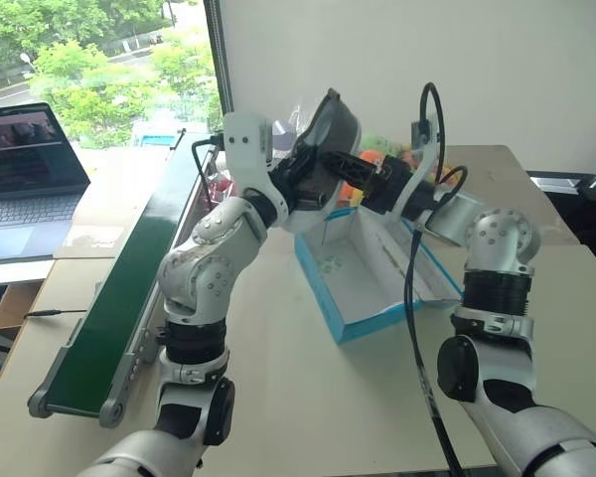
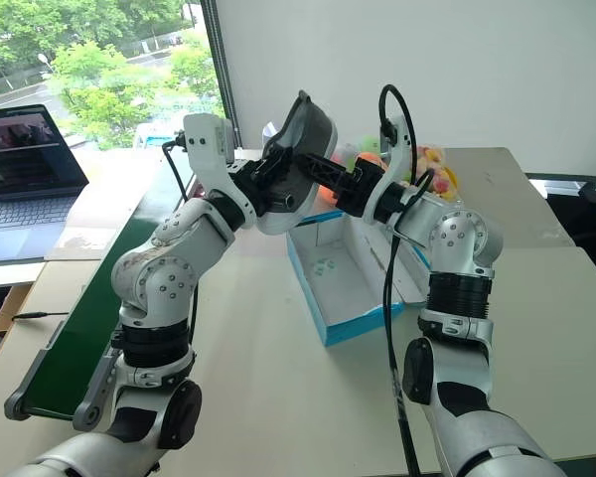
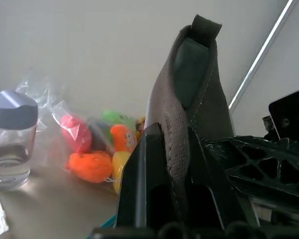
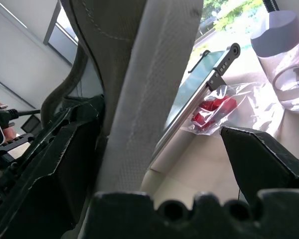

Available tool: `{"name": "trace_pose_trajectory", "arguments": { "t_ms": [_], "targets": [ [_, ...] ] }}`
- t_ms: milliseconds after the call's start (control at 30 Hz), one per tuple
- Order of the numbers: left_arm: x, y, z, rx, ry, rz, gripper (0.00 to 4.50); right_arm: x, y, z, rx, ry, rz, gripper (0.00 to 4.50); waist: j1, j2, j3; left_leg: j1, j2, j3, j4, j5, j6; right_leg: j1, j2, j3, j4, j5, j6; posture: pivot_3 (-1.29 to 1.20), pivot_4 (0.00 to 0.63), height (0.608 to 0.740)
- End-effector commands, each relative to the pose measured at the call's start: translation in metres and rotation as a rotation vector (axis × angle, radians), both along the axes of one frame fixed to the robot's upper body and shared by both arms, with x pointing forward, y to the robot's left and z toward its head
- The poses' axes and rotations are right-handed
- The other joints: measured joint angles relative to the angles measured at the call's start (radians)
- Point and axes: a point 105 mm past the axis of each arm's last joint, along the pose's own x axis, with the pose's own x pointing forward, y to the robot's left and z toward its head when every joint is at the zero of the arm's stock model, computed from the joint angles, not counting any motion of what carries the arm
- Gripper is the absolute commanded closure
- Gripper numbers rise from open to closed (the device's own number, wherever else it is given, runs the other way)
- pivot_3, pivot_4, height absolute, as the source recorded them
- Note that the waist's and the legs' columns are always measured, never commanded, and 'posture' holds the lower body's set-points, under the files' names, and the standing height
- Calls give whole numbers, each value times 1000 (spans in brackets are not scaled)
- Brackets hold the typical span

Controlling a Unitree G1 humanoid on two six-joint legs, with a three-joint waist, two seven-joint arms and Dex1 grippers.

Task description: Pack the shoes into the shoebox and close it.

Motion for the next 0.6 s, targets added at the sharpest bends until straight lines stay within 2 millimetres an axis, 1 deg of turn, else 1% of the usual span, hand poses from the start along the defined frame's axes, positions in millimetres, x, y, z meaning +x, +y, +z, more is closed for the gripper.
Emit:
{"name": "trace_pose_trajectory", "arguments": {
  "t_ms": [33, 67, 100, 133, 200, 233, 333, 367, 400, 433, 467, 533, 567, 600],
  "targets": [
    [-6, -10, 15, -24, -47, -38, 4485, -5, -2, 21, 25, -64, -4, 256, 0, 0, 0, 0, 0, 0, 0, 0, 0, 0, 0, 0, 0, -2, 3, 0, 150, 740],
    [-6, -11, 14, -22, -41, -43, 4500, -5, -2, 22, 42, -63, -9, 512, 0, 0, 0, 0, 0, 0, 0, 0, 0, 0, 0, 0, 0, -2, 4, 0, 150, 740],
    [-5, -12, 12, -20, -34, -49, 4500, -4, -3, 24, 56, -63, -13, 619, 0, 0, 0, 0, 0, 0, 0, 0, 0, 0, 0, 0, 0, -2, 4, 0, 150, 740],
    [-5, -12, 10, -14, -26, -51, 4500, -4, -3, 25, 66, -65, -12, 1015, 0, 0, 0, 0, 0, 0, 0, 0, 0, 0, 0, 0, 0, -2, 4, 0, 150, 740],
    [-4, -12, 6, 1, -8, -50, 4500, -5, -2, 28, 85, -73, -8, 1630, 0, 0, 0, 0, 0, 0, 0, 0, 0, 0, 0, 0, 0, -2, 3, 0, 150, 740],
    [-2, -9, 2, 7, 10, -39, 4500, -5, -2, 31, 97, -77, -7, 2034, 0, 0, 0, 0, 0, 0, 0, 0, 0, 0, 0, 0, 0, -1, 1, 0, 150, 740],
    [3, 1, -11, 41, 54, -3, 4500, -5, -4, 36, 124, -91, -15, 2939, -1, 0, 0, 0, 0, 0, 0, 0, 0, 0, 0, 0, 0, 0, 0, 0, 150, 740],
    [5, 7, -18, 31, 78, -4, 4104, -4, -5, 39, 135, -93, -25, 3489, -1, 0, 0, 0, 0, 0, 0, 0, 1, 0, 0, 0, 0, 0, 0, 0, 150, 740],
    [7, 11, -22, 21, 95, -6, 3706, -3, -6, 40, 142, -94, -31, 3660, -1, 0, 0, 0, 0, 0, 0, 0, 1, 0, 0, 0, 0, 0, 0, 0, 150, 740],
    [6, 15, -27, 18, 113, -22, 3551, -2, -8, 42, 153, -91, -39, 3974, -1, 0, 0, 0, 0, 0, 0, 0, 0, 0, 0, 0, 0, 0, 0, 0, 150, 740],
    [7, 20, -31, 47, 111, -14, 3150, -2, -9, 43, 157, -92, -40, 4098, -3, 0, 0, 0, 0, 0, 0, 0, 0, 0, 0, 0, 0, 0, 0, 0, 150, 740],
    [12, 36, -40, 107, 134, 35, 2399, -2, -12, 46, 149, -107, -54, 4143, -5, 0, 0, 0, 0, 0, 0, 0, 0, 0, 0, 0, 0, 0, 0, 0, 150, 740],
    [13, 43, -43, 125, 143, 41, 1904, -2, -14, 47, 128, -118, -69, 4151, -4, 0, 0, 0, 0, 0, 0, 0, 0, 0, 0, 0, 0, 0, 0, 0, 150, 740],
    [13, 49, -44, 142, 147, 38, 1612, 0, -17, 48, 101, -130, -90, 4157, -4, 0, 0, 0, 0, 0, 0, 0, 0, 0, 0, 0, 0, 0, 0, 0, 150, 740]
  ]
}}
